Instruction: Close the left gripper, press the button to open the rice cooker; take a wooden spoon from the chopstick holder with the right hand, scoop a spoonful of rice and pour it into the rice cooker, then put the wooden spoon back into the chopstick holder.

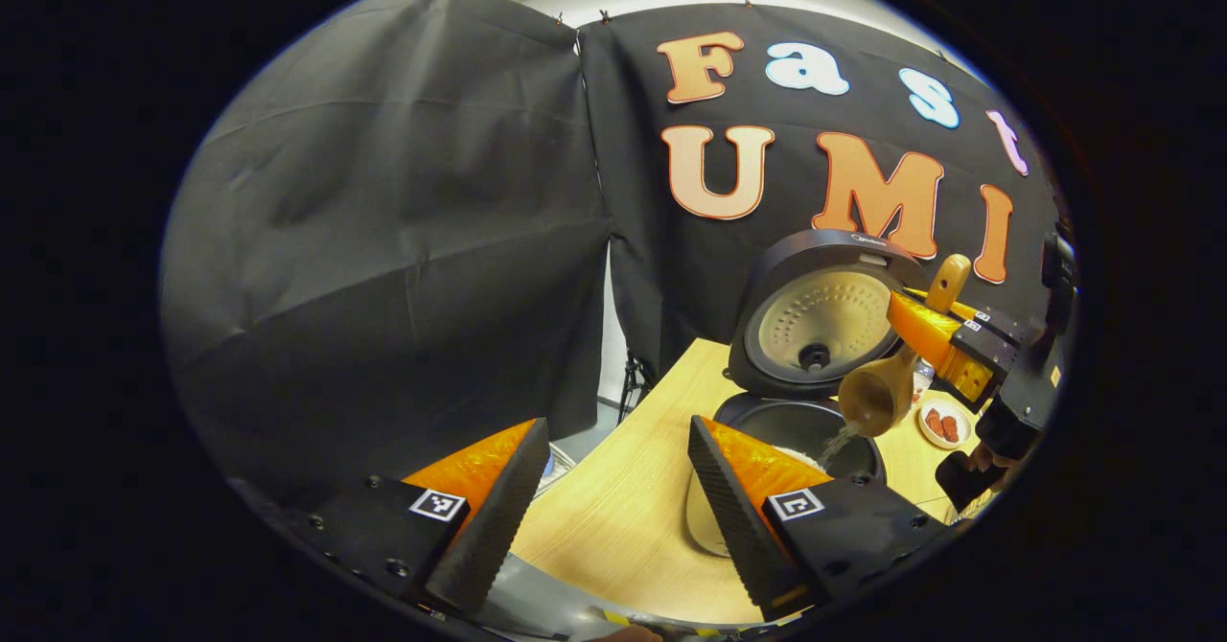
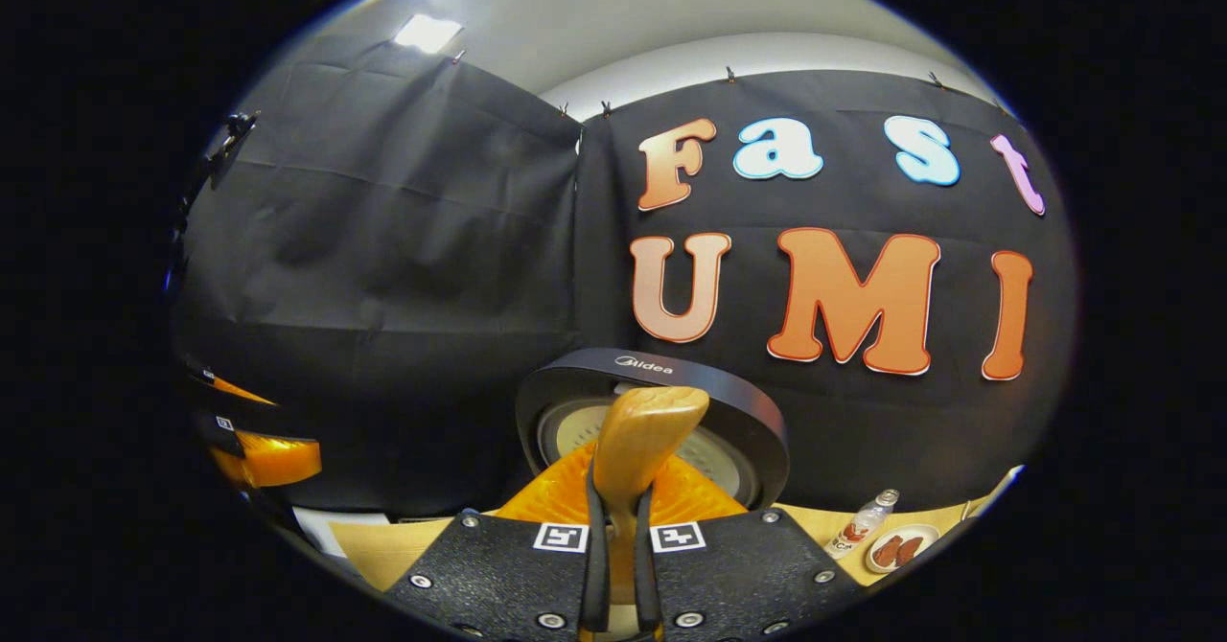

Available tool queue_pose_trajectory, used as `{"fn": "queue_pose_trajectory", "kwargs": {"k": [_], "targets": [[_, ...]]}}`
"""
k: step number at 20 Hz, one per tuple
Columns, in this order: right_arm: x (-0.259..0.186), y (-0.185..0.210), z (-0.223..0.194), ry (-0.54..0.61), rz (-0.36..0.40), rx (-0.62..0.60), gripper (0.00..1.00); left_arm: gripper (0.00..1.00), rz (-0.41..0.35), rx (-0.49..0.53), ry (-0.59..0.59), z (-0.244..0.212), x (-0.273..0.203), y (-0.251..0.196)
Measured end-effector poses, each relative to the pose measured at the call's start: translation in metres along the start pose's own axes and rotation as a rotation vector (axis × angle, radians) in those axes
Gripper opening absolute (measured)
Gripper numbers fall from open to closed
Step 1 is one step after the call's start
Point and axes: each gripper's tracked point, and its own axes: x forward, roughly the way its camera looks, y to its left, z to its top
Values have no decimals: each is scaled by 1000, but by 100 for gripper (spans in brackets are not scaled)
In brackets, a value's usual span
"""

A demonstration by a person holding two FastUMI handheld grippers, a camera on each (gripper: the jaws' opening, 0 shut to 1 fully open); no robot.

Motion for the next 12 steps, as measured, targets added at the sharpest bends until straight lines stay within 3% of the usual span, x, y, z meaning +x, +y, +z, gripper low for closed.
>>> {"fn": "queue_pose_trajectory", "kwargs": {"k": [5, 12], "targets": [[-7, -22, 15, -11, -29, 120, 10, 99, 2, 4, 5, -2, -3, -8], [-44, -98, 24, 24, -94, 461, 10, 99, -27, -6, -14, 7, -11, -50]]}}
